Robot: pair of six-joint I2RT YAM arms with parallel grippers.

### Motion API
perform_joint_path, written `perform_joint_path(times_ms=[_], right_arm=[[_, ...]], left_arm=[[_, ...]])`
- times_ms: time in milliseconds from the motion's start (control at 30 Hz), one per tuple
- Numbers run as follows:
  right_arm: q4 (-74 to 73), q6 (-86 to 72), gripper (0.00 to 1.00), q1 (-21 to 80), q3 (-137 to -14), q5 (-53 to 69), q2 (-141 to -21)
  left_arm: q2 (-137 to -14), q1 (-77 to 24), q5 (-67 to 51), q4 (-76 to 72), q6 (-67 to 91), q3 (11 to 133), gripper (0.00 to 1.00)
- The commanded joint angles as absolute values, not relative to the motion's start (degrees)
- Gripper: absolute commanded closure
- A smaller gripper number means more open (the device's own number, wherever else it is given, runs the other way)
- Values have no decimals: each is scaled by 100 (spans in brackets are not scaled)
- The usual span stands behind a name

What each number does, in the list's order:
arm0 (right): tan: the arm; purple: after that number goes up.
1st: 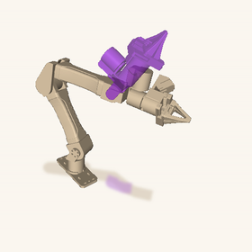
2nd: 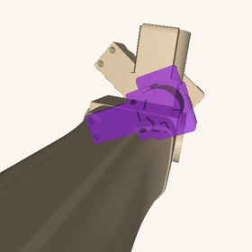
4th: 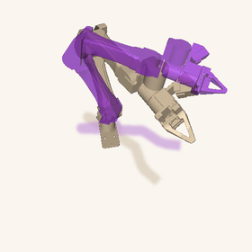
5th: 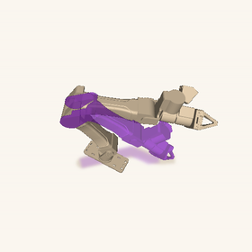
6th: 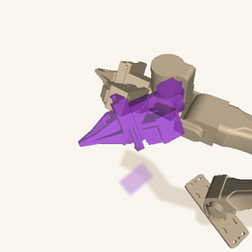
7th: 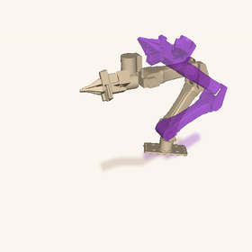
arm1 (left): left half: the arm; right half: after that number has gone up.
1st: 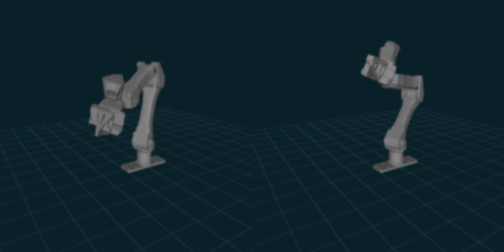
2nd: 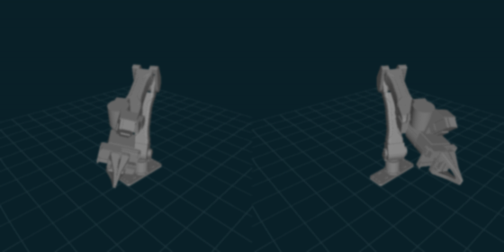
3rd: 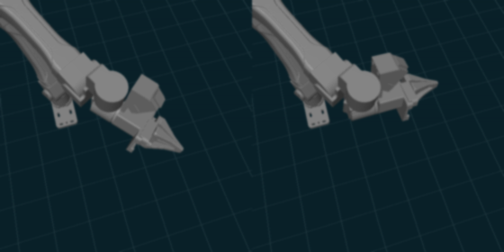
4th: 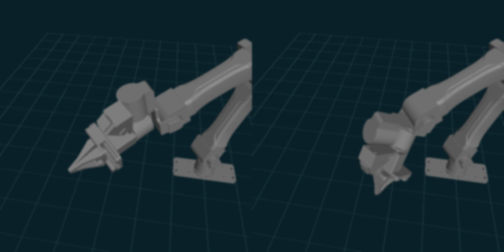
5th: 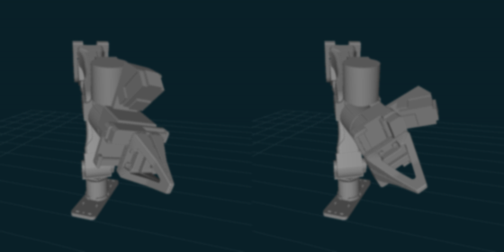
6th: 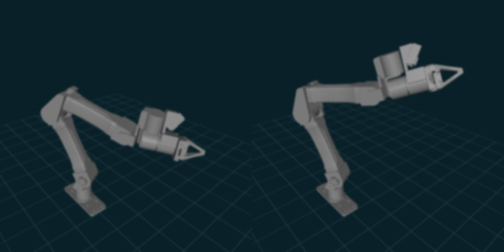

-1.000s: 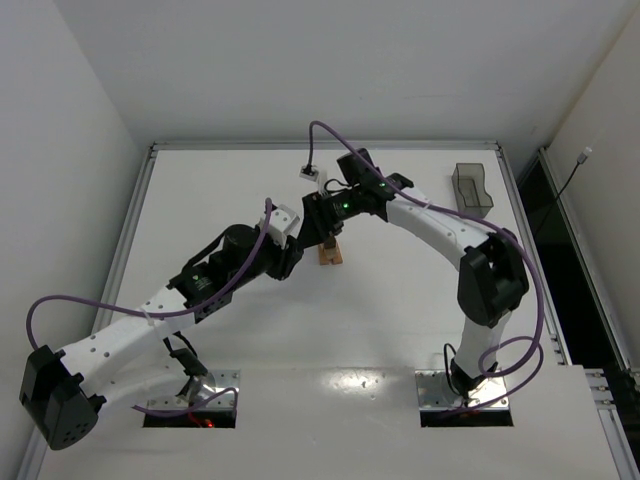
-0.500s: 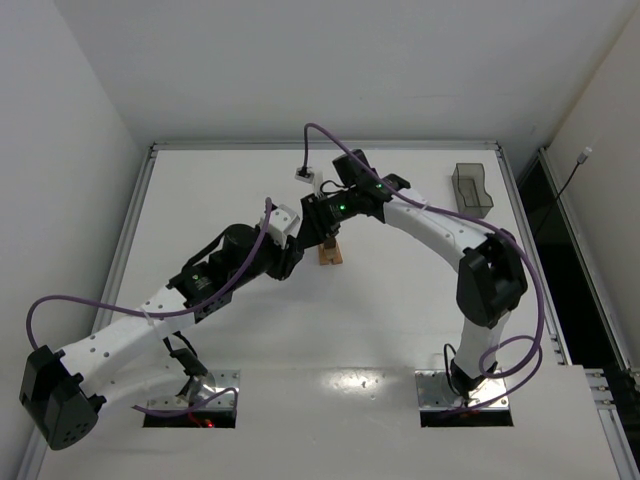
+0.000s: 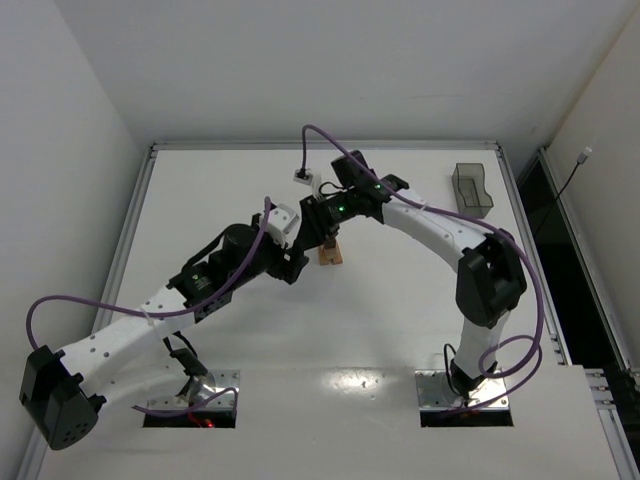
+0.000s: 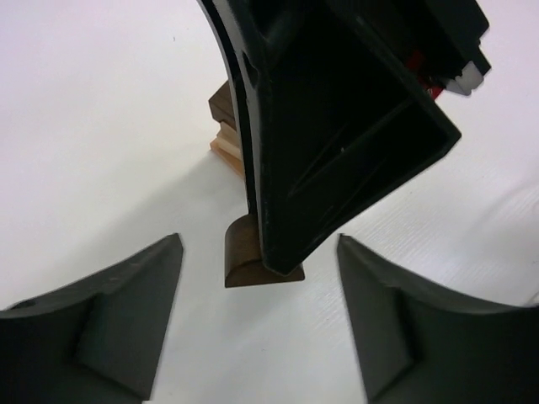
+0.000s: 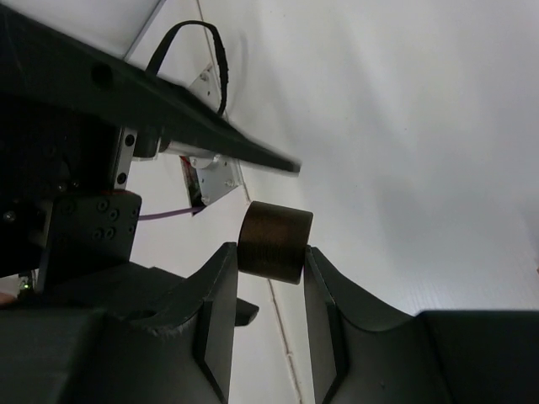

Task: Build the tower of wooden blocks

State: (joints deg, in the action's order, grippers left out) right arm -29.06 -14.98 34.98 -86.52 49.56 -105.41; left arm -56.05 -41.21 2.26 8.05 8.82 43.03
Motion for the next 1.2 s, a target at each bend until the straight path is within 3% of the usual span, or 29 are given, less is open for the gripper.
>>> perform_joint_path(times_ms=[0, 67, 167, 267, 667, 1167], right_arm=[[-2839, -1389, 100, 3568, -8763, 5080, -10433], [-2839, -1389, 100, 3568, -8710, 5080, -10380], [-2839, -1389, 100, 3568, -8658, 5019, -10327], [-2839, -1389, 100, 3516, -8544, 4809, -10266], [-3270, -1494, 100, 3296, -8323, 1611, -9721], [-3077, -1978, 100, 3401, -8165, 624, -9773]], left_arm=[[-5555, -4122, 290, 510, 958, 4465, 26], [-5555, -4122, 377, 562, 958, 4465, 8], [-5502, -4122, 536, 563, 958, 4412, 0], [-5432, -4044, 764, 720, 1011, 4412, 0], [-5027, -3376, 2478, 993, 1134, 4034, 0], [-5150, -3146, 2540, 940, 817, 3823, 0]])
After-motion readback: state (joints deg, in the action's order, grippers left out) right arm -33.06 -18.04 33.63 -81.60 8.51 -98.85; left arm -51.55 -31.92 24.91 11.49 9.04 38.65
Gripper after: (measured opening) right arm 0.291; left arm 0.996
